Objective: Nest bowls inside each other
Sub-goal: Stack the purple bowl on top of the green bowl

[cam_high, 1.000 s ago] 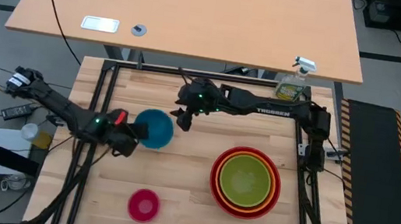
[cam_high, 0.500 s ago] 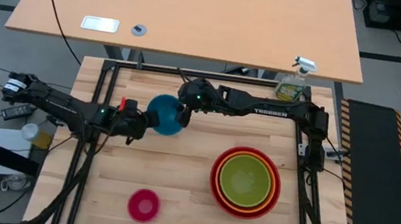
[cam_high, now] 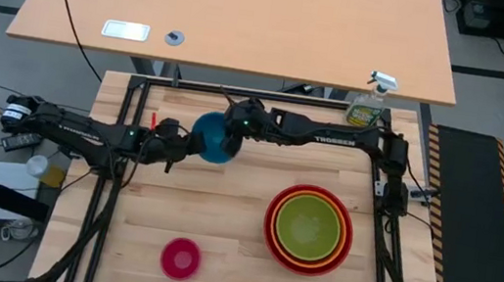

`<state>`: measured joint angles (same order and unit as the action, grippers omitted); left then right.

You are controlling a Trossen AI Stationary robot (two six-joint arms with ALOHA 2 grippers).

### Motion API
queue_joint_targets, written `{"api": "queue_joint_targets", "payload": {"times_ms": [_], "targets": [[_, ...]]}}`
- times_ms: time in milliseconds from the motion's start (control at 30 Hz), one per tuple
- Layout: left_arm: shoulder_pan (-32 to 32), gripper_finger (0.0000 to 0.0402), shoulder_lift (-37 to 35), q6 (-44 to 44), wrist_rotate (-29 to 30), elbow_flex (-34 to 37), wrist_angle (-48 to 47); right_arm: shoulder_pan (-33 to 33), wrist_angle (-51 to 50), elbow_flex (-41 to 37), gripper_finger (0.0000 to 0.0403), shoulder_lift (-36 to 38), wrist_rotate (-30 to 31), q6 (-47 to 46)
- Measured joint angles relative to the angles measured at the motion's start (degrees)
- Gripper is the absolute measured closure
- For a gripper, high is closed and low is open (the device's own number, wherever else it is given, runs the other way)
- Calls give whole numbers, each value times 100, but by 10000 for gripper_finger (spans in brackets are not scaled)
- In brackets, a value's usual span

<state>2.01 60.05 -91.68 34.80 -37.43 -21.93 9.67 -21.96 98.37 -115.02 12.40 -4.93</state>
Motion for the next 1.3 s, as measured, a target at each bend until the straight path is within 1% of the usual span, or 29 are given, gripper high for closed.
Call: {"api": "queue_joint_targets", "payload": {"times_ms": [67, 133, 200, 300, 467, 567, 633, 767, 900, 1033, 1100, 1200, 1300], "targets": [[-1, 363, 1, 2, 1, 0, 36, 0, -30, 0, 257, -12, 46, 37], [-1, 346, 0, -1, 6, 0, 109, 3, -60, 0, 271, -13, 81, 104], [-1, 320, 0, 0, 8, 0, 138, 4, -87, 0, 288, -16, 87, 209], [-1, 269, 0, 5, 28, 0, 163, 0, -81, -2, 316, -17, 101, 262], [-1, 185, -7, 384, 53, -9, 382, 0, -123, -2, 358, -26, 8, 270], [-1, 149, -7, 757, 15, -11, 487, 16, -201, -2, 374, -26, -35, 327], [-2, 133, -7, 940, -45, -11, 526, 52, -284, -2, 378, -26, -117, 360], [40, 115, -75, 1402, -335, -11, 555, 148, -777, -4, 370, -9, -364, 505], [192, 110, -332, 2014, -487, -11, 782, 241, -1711, 120, 363, 65, -516, 860], [373, 110, -750, 2548, -513, -11, 776, 354, -3012, 789, 364, 70, -836, 1233], [447, 110, -1003, 2866, -533, -11, 722, 402, -3689, 1232, 365, 76, -1154, 1346], [480, 110, -1384, 3240, -623, -11, 522, 481, -4788, 1929, 364, 87, -1812, 1445], [423, 111, -1737, 3540, -667, -11, 197, 400, -5756, 2369, 364, 120, -2194, 1337]]}}
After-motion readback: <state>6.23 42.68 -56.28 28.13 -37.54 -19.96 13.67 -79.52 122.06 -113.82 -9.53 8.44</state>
